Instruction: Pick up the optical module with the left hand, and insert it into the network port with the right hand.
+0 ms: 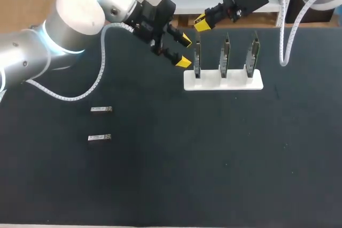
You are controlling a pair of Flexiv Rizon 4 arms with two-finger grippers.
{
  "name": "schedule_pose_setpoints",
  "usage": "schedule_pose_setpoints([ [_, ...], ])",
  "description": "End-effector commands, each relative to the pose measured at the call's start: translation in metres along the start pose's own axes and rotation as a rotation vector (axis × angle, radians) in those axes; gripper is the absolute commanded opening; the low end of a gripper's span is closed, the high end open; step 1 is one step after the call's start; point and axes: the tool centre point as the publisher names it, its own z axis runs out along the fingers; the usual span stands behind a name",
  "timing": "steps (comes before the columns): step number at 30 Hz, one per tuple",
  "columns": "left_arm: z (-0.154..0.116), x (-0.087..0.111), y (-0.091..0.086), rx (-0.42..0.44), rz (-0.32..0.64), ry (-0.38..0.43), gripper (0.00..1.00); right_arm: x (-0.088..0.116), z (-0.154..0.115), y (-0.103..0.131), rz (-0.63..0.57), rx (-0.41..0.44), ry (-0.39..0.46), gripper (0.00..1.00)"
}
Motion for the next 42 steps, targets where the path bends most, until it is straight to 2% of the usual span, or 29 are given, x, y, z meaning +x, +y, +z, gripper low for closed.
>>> schedule_pose_setpoints([
  [1, 0.0, -0.001, 0.002, 0.004, -0.003, 0.006, 1.0, -0.001, 0.0, -0.001, -0.015, 0.003, -0.004, 0.0],
  [9, 0.0, -0.001, 0.002, 0.004, -0.003, 0.006, 1.0, -0.006, -0.007, 0.005, -0.046, 0.012, -0.008, 0.0],
  [42, 0.0, -0.001, 0.002, 0.004, -0.003, 0.006, 1.0, 0.01, 0.005, 0.009, -0.033, 0.006, 0.023, 0.0],
])
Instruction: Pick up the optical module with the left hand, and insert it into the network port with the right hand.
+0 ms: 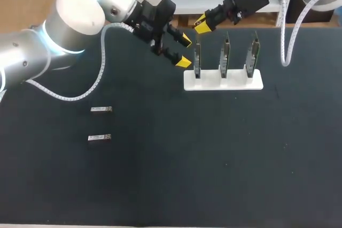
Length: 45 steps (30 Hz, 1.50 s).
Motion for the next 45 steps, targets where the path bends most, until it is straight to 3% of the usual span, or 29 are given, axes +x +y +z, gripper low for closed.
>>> schedule_pose_setpoints([
  [1, 0.0, -0.001, 0.002, 0.004, -0.003, 0.006, 1.0, 0.006, 0.004, 0.003, -0.007, 0.009, 0.001, 0.0],
  [13, 0.0, -0.001, 0.002, 0.004, -0.003, 0.006, 1.0, -0.005, -0.004, 0.003, -0.047, 0.028, -0.014, 0.0],
  [45, 0.0, -0.001, 0.002, 0.004, -0.003, 0.006, 1.0, 0.0, 0.002, -0.001, -0.05, 0.025, 0.002, 0.0],
])
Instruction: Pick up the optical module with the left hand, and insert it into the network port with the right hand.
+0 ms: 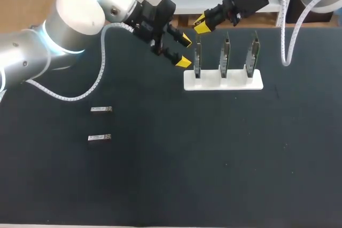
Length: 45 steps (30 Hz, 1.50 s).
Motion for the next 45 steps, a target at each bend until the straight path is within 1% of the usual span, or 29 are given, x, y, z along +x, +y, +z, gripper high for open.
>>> schedule_pose_setpoints([
  [1, -0.0002, -0.0013, 0.0017, 0.004, -0.003, 0.006, 1.0, 0.0019, 0.0012, -0.0013, -0.003, 0.003, -0.005, 0.0],
  [8, -0.0002, -0.0013, 0.0017, 0.004, -0.003, 0.006, 1.0, -0.0022, -0.0017, -0.0024, -0.02, 0.007, -0.013, 0.0],
  [25, -0.0002, -0.0013, 0.0017, 0.004, -0.003, 0.006, 1.0, 0.0042, 0.0022, 0.0007, -0.011, -0.004, 0.001, 0.0],
  [37, -0.0002, -0.0013, 0.0017, 0.004, -0.003, 0.006, 1.0, -0.0021, -0.0022, 0.0025, -0.034, 0.005, -0.012, 0.0],
  [45, -0.0002, -0.0013, 0.0017, 0.004, -0.003, 0.006, 1.0, 0.0012, -0.0006, 0.0042, -0.028, -0.001, -0.007, 0.0],
])
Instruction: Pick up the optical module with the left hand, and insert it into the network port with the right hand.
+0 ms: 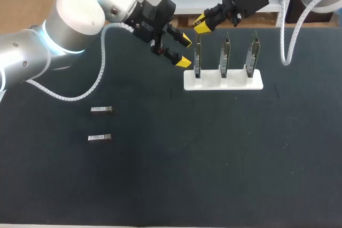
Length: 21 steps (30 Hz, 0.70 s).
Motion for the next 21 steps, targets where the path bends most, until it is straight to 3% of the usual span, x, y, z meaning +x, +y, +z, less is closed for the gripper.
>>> schedule_pose_setpoints([
  [1, -0.0002, -0.0013, 0.0017, 0.004, -0.003, 0.006, 1.0, 0.002, -0.0003, 0.0031, 0.012, -0.001, -0.005, 0.0],
  [21, -0.0002, -0.0013, 0.0017, 0.004, -0.003, 0.006, 1.0, 0.0002, -0.0029, 0.0042, -0.014, 0.016, 0.003, 0.0],
])
